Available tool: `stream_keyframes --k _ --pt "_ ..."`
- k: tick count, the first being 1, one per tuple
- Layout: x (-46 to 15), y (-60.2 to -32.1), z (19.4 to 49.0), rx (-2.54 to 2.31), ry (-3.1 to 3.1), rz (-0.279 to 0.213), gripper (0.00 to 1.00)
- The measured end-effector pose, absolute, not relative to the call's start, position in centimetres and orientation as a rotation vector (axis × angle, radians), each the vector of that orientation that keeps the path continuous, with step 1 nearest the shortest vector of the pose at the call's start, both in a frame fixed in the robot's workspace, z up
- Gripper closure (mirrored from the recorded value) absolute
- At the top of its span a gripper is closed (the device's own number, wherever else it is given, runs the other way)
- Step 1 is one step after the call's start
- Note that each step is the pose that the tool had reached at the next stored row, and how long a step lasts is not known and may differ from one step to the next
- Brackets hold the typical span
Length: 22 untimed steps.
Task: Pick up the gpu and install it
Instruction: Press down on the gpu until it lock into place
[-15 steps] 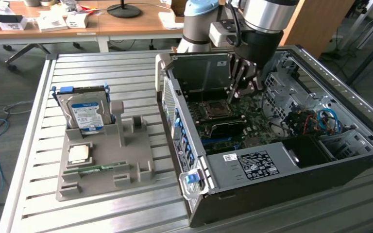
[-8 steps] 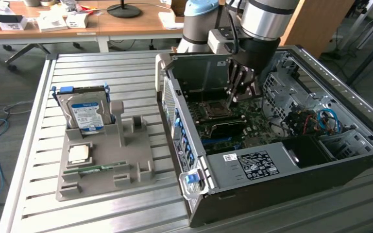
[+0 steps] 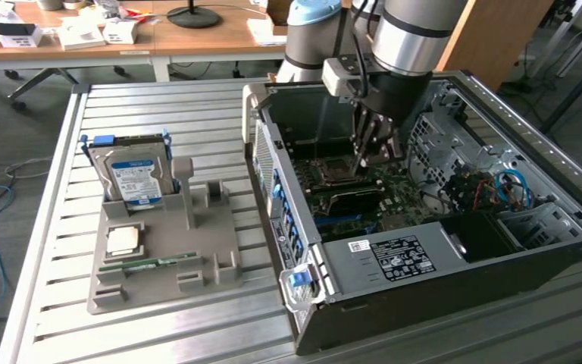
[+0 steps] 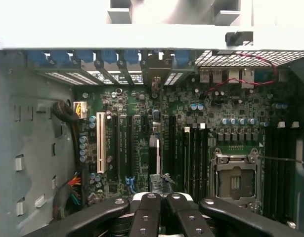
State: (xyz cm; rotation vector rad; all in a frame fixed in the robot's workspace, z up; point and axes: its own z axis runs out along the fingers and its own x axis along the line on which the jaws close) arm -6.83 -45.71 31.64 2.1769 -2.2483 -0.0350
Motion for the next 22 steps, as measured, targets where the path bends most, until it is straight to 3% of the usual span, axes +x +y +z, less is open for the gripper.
stream_keyframes --k 22 --pt "-8.0 -45.3 29.4 2.176 -2.248 -0.037 0.89"
